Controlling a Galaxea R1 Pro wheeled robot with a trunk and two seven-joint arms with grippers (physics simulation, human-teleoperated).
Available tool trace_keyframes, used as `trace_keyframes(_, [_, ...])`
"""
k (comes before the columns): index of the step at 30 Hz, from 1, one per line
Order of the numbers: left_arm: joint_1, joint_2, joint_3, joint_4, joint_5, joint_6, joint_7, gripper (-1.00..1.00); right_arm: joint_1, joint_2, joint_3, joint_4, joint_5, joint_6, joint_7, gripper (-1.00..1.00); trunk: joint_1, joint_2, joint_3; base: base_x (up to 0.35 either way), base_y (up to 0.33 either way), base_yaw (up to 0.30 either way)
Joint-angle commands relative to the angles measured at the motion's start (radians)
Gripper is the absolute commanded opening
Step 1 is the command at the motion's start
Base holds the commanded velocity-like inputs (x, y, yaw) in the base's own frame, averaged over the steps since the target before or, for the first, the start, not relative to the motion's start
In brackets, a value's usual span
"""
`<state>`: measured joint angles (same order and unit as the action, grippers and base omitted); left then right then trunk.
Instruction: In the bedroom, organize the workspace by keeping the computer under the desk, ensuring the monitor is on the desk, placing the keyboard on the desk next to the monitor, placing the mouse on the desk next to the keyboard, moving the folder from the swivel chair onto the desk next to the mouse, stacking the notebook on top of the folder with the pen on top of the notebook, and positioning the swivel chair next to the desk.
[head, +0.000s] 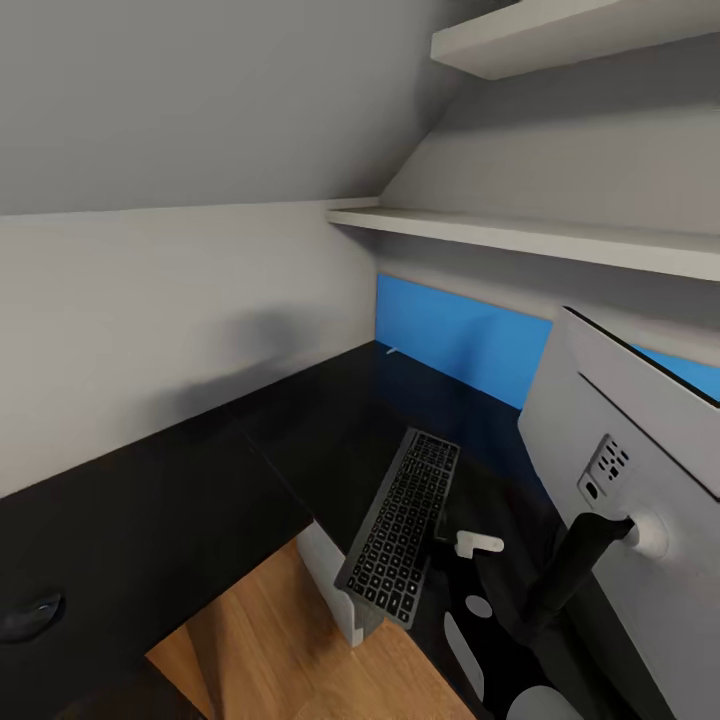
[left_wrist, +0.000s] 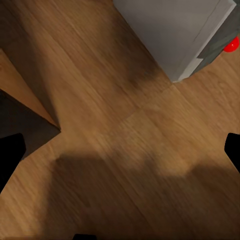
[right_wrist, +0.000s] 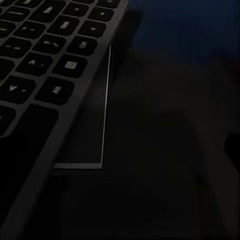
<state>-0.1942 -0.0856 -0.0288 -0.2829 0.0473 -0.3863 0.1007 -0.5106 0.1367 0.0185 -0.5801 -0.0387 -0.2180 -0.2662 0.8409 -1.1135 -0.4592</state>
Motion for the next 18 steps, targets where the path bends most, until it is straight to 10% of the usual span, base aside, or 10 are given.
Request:
trace_keyframes(1, [-0.001,0.0,-0.003,0.001,0.005,-0.003,0.004,1.0,0.0,0.0,0.001,0.037,-0.012,-0.004,-0.004,1.0,0.0,-0.001,-0.001,-0.006,0.0,0.0])
trace_keyframes(18, [-0.001,0.001,-0.003,0.001,0.005,-0.003,0.004,1.0,0.0,0.0,0.001,0.037,-0.011,-0.004,-0.004,1.0,0.0,-0.001,-0.001,-0.083,0.0,0.0])
